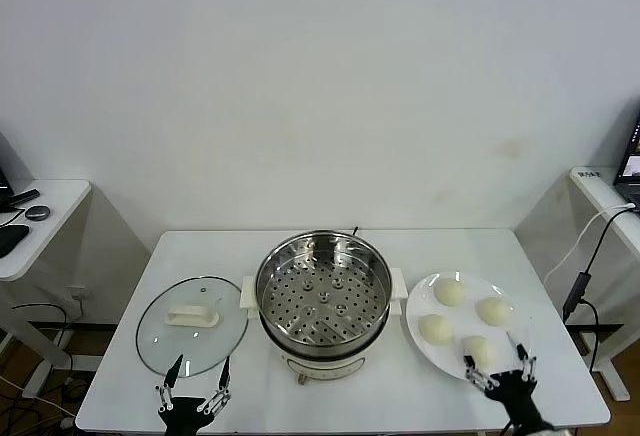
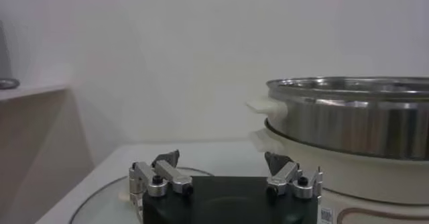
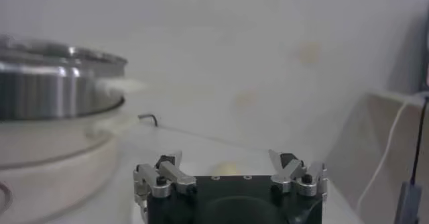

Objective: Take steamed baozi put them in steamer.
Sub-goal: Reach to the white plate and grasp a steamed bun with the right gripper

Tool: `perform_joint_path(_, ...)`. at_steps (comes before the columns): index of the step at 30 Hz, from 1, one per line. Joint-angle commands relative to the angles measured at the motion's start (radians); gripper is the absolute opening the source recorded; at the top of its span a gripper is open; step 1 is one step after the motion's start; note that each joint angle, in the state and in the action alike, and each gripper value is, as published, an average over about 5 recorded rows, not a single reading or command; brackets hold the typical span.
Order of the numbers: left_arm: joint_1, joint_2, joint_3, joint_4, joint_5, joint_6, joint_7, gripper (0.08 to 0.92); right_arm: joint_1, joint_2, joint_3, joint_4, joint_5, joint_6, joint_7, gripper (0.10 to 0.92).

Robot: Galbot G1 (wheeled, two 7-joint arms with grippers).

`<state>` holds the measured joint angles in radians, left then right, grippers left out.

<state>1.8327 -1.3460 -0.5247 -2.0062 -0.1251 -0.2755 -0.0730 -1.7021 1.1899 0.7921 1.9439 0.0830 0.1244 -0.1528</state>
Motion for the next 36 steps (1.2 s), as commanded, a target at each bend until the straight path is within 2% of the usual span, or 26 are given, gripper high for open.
perform_joint_path(1,-0.014,0.001,0.0,0.007,0.012,-0.015,0.006,0.823,0.165,-0.263,0.061,-0.065,-0.209,-0.12,-0.091,0.823)
perform_joint_path(11,-0.042,-0.021,-0.002,0.022,0.041,-0.048,0.003,0.823,0.547,-0.574,-0.102,-0.324,-0.591,-0.107,-0.423,0.823)
perform_joint_path(15,-0.046,-0.03,-0.001,0.027,0.045,-0.057,0.003,0.823,0.749,-0.627,-0.276,-0.416,-0.666,-0.076,-0.542,0.823)
perform_joint_path(23,-0.052,-0.042,-0.013,0.026,0.05,-0.062,0.002,0.823,1.187,-0.643,-0.729,-0.595,-0.606,-0.052,-0.804,0.823)
perform_joint_path(29,-0.058,-0.051,-0.024,0.022,0.057,-0.06,-0.002,0.823,1.449,-0.567,-1.025,-0.699,-0.488,-0.074,-0.914,0.823)
perform_joint_path(36,-0.066,-0.06,-0.03,0.009,0.069,-0.054,-0.005,0.823,1.59,-0.504,-1.282,-0.773,-0.364,-0.161,-1.004,0.823)
